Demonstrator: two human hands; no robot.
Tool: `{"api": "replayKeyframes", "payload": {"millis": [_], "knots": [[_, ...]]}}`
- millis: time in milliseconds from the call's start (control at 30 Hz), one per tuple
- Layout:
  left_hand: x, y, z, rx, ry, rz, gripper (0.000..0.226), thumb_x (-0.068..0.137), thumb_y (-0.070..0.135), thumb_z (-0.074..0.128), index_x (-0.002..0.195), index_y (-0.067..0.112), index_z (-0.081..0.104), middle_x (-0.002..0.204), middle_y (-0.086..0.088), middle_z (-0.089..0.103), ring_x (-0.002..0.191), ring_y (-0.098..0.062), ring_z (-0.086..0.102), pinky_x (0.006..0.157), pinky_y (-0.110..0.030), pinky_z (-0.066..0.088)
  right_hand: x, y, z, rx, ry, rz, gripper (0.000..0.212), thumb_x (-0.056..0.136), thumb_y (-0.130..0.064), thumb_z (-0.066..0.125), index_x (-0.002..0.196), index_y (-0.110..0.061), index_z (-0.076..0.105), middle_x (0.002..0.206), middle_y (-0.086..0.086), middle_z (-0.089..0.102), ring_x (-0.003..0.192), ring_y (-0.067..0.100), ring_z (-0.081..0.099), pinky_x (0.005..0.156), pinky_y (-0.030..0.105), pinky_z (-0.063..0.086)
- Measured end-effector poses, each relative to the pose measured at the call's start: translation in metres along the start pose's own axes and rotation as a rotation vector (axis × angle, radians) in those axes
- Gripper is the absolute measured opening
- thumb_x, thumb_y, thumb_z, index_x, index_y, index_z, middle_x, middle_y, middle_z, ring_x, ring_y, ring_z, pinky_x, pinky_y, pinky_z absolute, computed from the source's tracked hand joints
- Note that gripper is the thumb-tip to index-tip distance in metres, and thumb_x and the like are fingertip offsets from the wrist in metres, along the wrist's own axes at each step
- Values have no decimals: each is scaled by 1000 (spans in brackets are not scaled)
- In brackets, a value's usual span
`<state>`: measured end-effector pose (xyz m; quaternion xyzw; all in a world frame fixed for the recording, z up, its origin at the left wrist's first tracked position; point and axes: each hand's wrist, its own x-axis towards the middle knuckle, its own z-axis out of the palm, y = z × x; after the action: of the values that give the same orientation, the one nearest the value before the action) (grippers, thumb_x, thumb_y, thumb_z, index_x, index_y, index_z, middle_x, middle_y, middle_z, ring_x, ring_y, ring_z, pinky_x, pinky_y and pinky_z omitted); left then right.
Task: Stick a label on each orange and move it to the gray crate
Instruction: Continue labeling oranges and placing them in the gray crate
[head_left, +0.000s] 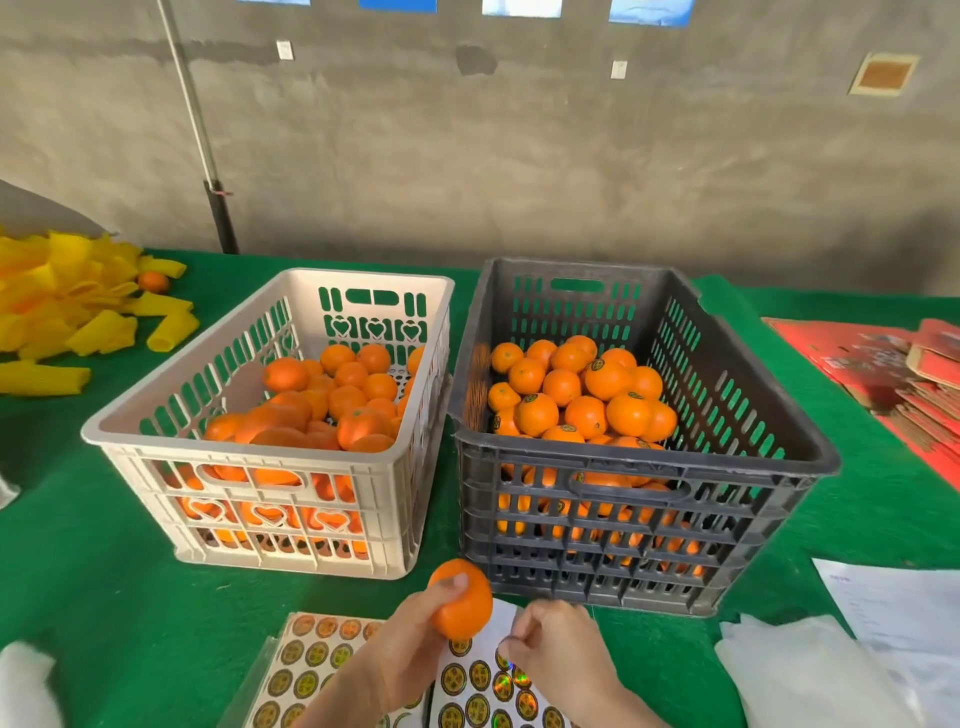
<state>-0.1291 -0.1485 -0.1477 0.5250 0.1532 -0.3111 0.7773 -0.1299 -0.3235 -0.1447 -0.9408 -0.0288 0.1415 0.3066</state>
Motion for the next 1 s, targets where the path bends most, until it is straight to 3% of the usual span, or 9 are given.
{"api": "replayKeyframes", "payload": {"millis": [133, 233, 300, 500, 700, 800, 867, 933, 1000], "knots": [[2, -1, -2, 11, -9, 18, 123, 17, 51, 93, 123, 8, 49, 127, -26, 56, 120, -41, 52, 109, -51, 35, -3, 3, 2, -7, 43, 0, 22, 81, -42, 67, 94, -24, 64, 88, -10, 68, 84, 7, 63, 83, 22, 50], [2, 0, -2, 4, -35, -1, 119, 21, 50, 93, 123, 7, 50, 120, -27, 62, 115, -42, 57, 104, -49, 42, -5, 1, 2, -14, 41, -29, 13, 83, -40, 67, 75, -30, 65, 75, -16, 65, 74, -1, 62, 80, 17, 49], [3, 0, -3, -9, -39, -5, 111, 28, 48, 91, 122, 6, 51, 115, -26, 65, 111, -41, 60, 97, -47, 47, -5, 3, 4, -25, 39, -60, 28, 84, -37, 67, 60, -34, 54, 60, -20, 56, 59, -9, 54, 72, 13, 46], [4, 2, -2, -32, -50, -36, 106, 29, 48, 90, 120, 5, 54, 112, -27, 66, 107, -41, 62, 86, -43, 52, -6, 10, 5, -41, 3, -148, 25, 86, -29, 64, 67, -35, 49, 73, -19, 54, 72, 1, 54, 71, 15, 44], [6, 2, -3, -50, -38, -46, 76, 58, 38, 76, 122, 4, 54, 112, -25, 67, 104, -39, 64, 84, -44, 52, -8, 17, 6, 66, 27, -147, 28, 88, -15, 59, 70, -32, 44, 72, -14, 56, 66, -2, 52, 62, 10, 41], [5, 3, -2, -24, -55, -31, 81, 51, 37, 81, 120, 3, 55, 111, -25, 67, 97, -35, 68, 77, -40, 55, -11, 18, 6, 89, 42, -176, 26, 86, -12, 61, 69, -28, 48, 70, -13, 55, 63, -2, 53, 60, 10, 40], [5, 2, -3, 3, -50, -20, 87, 47, 36, 84, 121, 1, 54, 111, -25, 67, 98, -35, 68, 76, -40, 56, -12, 21, 7, 139, 93, -252, 18, 81, -5, 63, 67, -15, 56, 70, -12, 52, 63, 4, 52, 60, 17, 42], [6, 1, -5, 30, -44, -30, 95, 46, 35, 86, 126, -1, 49, 115, -28, 65, 107, -39, 63, 85, -44, 54, -14, 24, 8, 183, 115, -299, 14, 79, -2, 62, 68, -9, 57, 68, -11, 51, 62, 4, 51, 59, 20, 41], [5, 1, -5, 70, -56, -33, 101, 45, 34, 88, 129, -2, 46, 118, -29, 63, 111, -42, 60, 92, -48, 52, -14, 24, 8, 188, 78, -294, 17, 81, -3, 59, 70, -15, 53, 65, -13, 52, 62, 3, 51, 59, 19, 40]]}}
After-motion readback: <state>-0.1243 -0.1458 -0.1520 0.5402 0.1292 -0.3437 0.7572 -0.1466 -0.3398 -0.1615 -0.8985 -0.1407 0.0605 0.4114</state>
